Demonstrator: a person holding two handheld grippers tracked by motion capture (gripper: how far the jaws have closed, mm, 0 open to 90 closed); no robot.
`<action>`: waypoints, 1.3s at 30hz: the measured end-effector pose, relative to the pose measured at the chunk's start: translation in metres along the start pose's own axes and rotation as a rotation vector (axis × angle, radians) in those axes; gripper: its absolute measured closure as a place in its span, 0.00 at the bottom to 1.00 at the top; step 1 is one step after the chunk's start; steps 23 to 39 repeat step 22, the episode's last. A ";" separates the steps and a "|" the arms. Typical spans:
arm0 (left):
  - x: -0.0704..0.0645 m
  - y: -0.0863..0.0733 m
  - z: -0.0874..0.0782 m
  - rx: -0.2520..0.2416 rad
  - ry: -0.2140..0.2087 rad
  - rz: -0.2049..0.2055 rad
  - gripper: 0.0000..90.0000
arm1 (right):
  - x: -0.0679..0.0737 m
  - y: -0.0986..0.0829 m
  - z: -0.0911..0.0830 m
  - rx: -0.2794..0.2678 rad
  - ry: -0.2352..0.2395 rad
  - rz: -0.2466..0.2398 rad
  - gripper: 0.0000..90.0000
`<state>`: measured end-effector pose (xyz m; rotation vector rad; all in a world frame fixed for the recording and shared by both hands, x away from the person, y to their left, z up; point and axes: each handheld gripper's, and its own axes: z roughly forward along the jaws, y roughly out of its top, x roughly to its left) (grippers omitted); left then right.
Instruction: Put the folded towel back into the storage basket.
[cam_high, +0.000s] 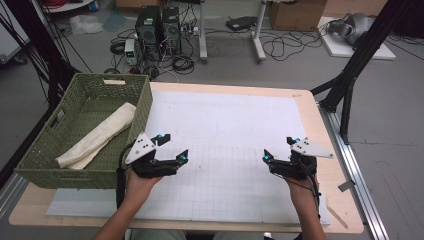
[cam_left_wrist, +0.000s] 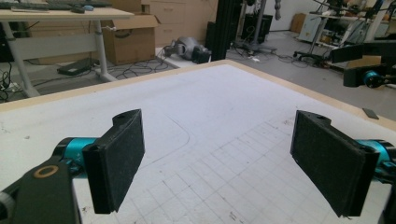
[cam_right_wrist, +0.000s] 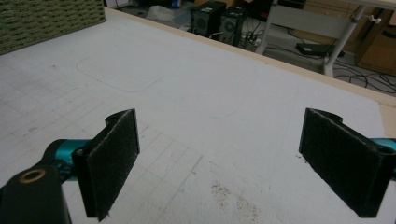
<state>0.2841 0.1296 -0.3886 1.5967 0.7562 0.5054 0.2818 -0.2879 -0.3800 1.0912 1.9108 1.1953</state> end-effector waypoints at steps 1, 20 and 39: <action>0.001 -0.001 -0.001 0.002 0.004 -0.001 0.20 | 0.000 -0.001 0.000 0.001 -0.002 0.001 0.13; 0.005 -0.004 -0.001 0.011 0.009 -0.015 0.20 | -0.001 -0.002 -0.001 -0.005 -0.007 0.011 0.13; 0.005 -0.004 0.000 0.013 0.010 -0.010 0.20 | -0.002 -0.002 -0.001 -0.009 -0.006 0.011 0.13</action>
